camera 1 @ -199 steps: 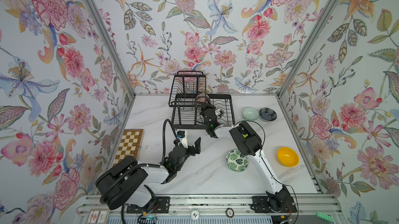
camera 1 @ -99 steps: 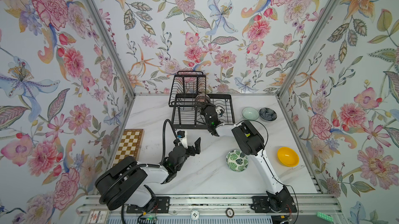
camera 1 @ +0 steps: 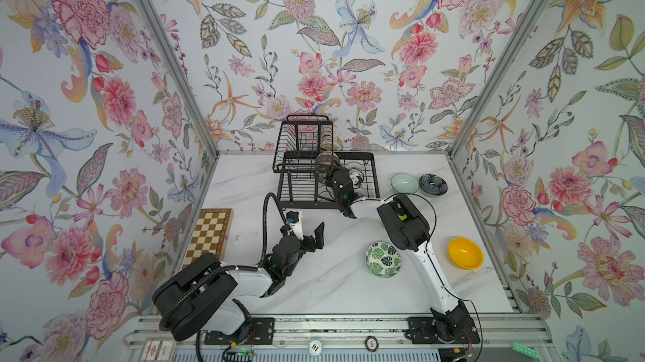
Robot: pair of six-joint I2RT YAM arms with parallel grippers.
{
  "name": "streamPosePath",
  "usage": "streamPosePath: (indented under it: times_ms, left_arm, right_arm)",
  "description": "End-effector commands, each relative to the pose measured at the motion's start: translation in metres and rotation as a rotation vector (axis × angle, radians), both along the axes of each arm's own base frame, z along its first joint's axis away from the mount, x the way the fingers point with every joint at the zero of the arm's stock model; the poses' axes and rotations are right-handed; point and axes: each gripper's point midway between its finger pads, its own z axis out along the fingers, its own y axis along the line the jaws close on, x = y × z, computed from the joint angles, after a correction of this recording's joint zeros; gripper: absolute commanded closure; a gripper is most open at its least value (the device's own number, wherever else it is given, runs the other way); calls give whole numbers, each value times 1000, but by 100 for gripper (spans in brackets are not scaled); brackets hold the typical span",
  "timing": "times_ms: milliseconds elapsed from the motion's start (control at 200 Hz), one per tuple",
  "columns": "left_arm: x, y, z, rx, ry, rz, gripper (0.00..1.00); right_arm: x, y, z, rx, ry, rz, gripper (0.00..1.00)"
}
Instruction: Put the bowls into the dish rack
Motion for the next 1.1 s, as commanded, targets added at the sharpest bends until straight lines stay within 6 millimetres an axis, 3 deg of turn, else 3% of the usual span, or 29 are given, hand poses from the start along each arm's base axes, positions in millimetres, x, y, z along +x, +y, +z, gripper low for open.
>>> streamPosePath:
  times_ms: [0,1096]
  left_arm:
    - [4,7,9,-23,-15,38,1]
    - [3,9,15,-27,-1,46,1]
  right_arm:
    - [-9,-1,-36,-109,114,29,73]
    - [-19,-2,2,-90,66,79,46]
